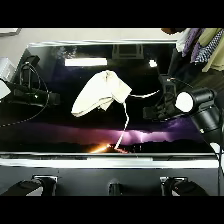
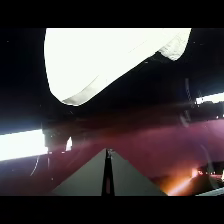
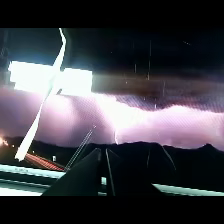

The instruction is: Fold the clothes and pants, and hang the long-sleeved shirts on hangers.

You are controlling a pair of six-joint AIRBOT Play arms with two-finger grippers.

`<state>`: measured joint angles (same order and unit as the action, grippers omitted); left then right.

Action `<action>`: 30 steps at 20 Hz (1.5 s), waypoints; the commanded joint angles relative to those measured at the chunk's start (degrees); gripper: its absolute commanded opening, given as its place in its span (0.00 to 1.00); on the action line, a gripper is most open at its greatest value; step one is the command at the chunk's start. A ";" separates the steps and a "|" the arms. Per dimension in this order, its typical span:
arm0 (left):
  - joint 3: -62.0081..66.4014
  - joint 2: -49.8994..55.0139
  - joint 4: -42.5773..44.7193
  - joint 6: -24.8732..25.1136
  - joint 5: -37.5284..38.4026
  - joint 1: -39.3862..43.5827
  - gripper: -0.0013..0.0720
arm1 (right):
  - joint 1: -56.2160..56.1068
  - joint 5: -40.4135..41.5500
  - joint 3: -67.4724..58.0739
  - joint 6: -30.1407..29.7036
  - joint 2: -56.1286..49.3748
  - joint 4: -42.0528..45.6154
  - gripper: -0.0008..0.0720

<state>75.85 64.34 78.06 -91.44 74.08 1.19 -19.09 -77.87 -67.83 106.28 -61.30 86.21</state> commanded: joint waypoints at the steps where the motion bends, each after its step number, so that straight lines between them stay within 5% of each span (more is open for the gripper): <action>1: -0.02 0.02 0.00 -0.02 -0.02 -0.02 0.03 | -0.04 0.02 -0.07 0.00 -0.02 0.00 0.11; 5: -0.02 0.02 0.02 -0.02 -1.49 -0.07 0.05 | -0.04 0.02 -0.07 0.02 -0.02 -0.02 0.11; 6: -0.02 0.11 0.02 -0.24 -1.64 -0.09 0.17 | -0.04 0.02 -0.07 0.02 -0.02 -0.02 0.11; 7: -0.02 0.33 0.04 -1.64 -1.46 -0.04 0.34 | -0.04 -0.02 -0.07 0.02 -0.02 -0.02 0.11; 8: -0.50 0.52 0.74 -4.59 -1.55 -0.11 0.74 | -0.04 -0.04 -0.07 0.02 -0.02 -0.02 0.11; 9: -1.60 0.70 2.25 -7.91 -1.97 -0.59 0.98 | -0.04 -0.07 -0.07 0.02 -0.02 -0.04 0.11; 12: -10.40 1.18 -0.37 -4.31 -7.04 -6.23 0.98 | -0.04 -0.33 -0.07 0.02 -0.02 -0.07 0.11; 19: -28.76 4.66 -25.46 14.47 -28.30 -16.00 0.98 | -0.04 -0.87 -0.07 0.04 -0.02 -0.04 0.14; 30: -24.30 21.27 -34.18 20.26 -34.62 -9.75 0.92 | -0.04 2.05 -0.04 9.31 -0.02 -0.07 0.14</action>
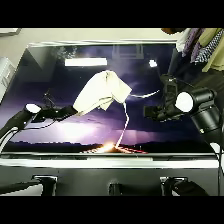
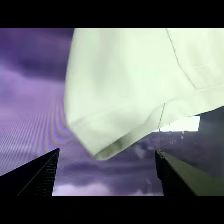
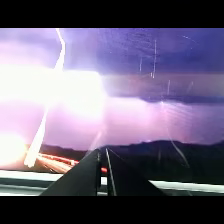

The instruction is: Fold the clothes and pants, and hang the long-sleeved shirts on hangers.

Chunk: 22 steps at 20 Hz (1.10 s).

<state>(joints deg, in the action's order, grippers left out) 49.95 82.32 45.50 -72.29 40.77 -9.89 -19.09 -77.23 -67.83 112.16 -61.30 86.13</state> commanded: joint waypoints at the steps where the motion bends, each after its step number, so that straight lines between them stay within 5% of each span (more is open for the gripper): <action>1: 1.97 4.15 -1.64 0.74 -1.20 1.53 0.88 | -0.04 2.62 -0.04 5.42 -0.07 -0.02 0.14; 2: 2.14 4.59 -1.64 0.76 -0.96 1.53 0.74 | -0.04 4.37 -0.04 8.63 -0.20 -0.04 0.28; 4: 2.27 4.44 -1.60 0.83 -0.35 1.38 0.17 | -0.02 8.63 -0.04 16.59 -1.33 -0.63 0.66; 5: 2.80 4.42 -1.60 1.77 0.42 1.38 0.03 | -0.02 11.47 -0.04 19.02 -2.67 -2.60 0.68; 8: 5.09 4.35 -1.57 2.05 2.16 1.40 0.03 | -0.04 23.47 -0.04 16.44 -9.90 -17.75 0.69; 15: 9.16 4.33 -1.60 1.97 3.87 1.40 0.03 | -1.46 40.68 -0.07 -18.18 -32.26 -58.45 0.70; 22: 9.16 4.33 -1.57 1.81 5.29 1.40 0.03 | -9.07 52.76 -0.07 -19.61 -38.18 -61.70 0.70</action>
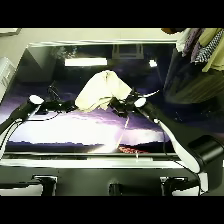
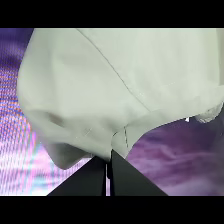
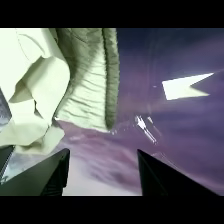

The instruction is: Fold the clothes and pants, and hang the long-sleeved shirts on hangers.

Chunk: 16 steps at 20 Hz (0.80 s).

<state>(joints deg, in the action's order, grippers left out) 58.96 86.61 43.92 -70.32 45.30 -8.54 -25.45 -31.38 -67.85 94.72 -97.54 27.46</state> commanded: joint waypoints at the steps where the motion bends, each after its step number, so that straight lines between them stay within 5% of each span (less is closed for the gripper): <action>1: 0.15 0.04 0.00 -0.15 0.81 0.04 0.03 | -3.63 9.46 -0.04 -1.79 -2.03 -3.04 0.70; 7: 0.15 0.07 0.00 -0.15 0.81 0.04 0.03 | -7.13 18.91 -0.04 4.15 -4.11 -3.28 0.64; 11: 0.15 0.07 0.00 -0.13 0.79 0.04 0.03 | -7.96 26.05 -0.15 5.68 -4.17 -4.37 0.39; 13: 0.15 0.07 0.00 -0.13 0.79 0.04 0.03 | -7.96 26.84 -0.15 5.86 -4.17 -4.37 0.09; 16: 0.15 0.04 0.00 -0.11 0.81 0.04 0.03 | -7.96 26.82 -0.15 8.09 -3.74 -4.37 0.05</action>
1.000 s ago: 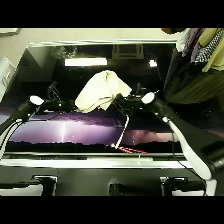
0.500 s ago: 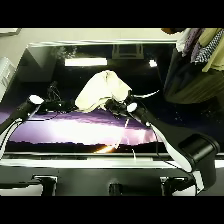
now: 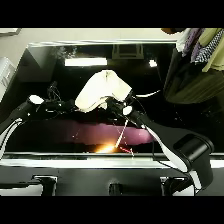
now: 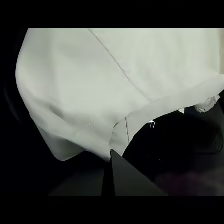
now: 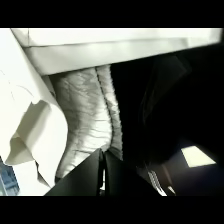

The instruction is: Fold the clothes and pants, and hang the long-sleeved shirts on hangers.

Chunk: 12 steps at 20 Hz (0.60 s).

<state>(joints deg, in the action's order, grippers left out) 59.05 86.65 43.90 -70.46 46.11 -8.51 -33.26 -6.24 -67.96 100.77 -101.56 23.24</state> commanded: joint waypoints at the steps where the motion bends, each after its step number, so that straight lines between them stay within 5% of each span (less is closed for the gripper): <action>1: 0.07 0.00 0.02 0.02 0.00 0.02 0.03 | -0.13 1.75 -0.04 2.01 0.68 -0.11 0.04; 6: 0.20 -2.45 0.02 0.02 0.81 -1.81 0.03 | 1.46 -0.26 -0.04 0.11 6.12 1.42 0.04; 12: 0.20 -18.69 -0.04 -1.60 3.10 -14.12 0.03 | 13.09 -21.14 -0.04 -1.31 22.27 18.53 0.04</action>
<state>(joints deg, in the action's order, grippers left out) 59.18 75.09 43.92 -70.76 47.64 -17.39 -25.21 -16.40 -67.94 100.03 -86.67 32.95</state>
